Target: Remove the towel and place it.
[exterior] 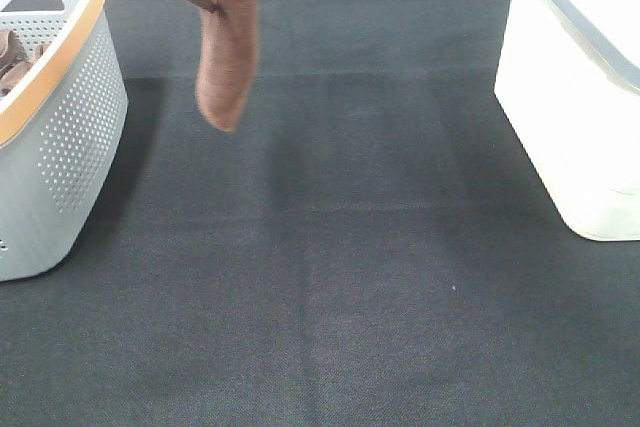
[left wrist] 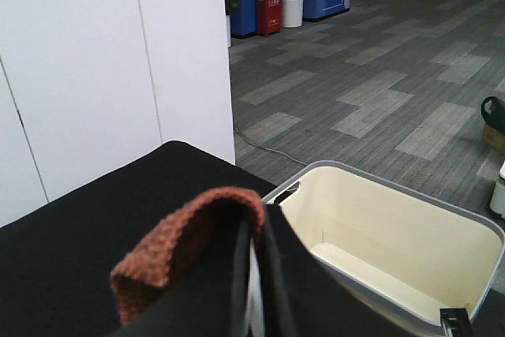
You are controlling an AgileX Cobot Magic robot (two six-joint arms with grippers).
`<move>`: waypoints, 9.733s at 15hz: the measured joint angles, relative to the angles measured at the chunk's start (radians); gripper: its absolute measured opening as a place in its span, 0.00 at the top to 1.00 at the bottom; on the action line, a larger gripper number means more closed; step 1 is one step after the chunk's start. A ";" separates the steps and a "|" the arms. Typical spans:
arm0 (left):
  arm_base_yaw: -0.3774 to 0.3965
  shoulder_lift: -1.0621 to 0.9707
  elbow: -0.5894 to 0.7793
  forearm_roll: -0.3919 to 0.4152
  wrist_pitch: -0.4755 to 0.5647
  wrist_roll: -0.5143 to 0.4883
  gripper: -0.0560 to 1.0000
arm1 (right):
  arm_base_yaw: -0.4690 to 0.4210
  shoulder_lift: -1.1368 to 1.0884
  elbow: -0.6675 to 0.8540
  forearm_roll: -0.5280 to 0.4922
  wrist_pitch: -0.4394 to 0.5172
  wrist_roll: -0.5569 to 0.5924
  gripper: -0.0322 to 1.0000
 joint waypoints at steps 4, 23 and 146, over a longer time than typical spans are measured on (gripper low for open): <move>0.000 0.000 0.000 0.105 0.013 -0.032 0.93 | 0.000 -0.001 0.000 0.049 0.065 0.000 0.97; 0.000 0.059 0.000 0.393 0.545 -0.335 0.93 | 0.000 0.013 -0.202 -1.674 0.923 1.604 0.97; -0.012 -0.774 0.902 0.437 0.603 -0.481 0.22 | -0.366 0.207 -0.387 -0.973 1.484 1.169 0.32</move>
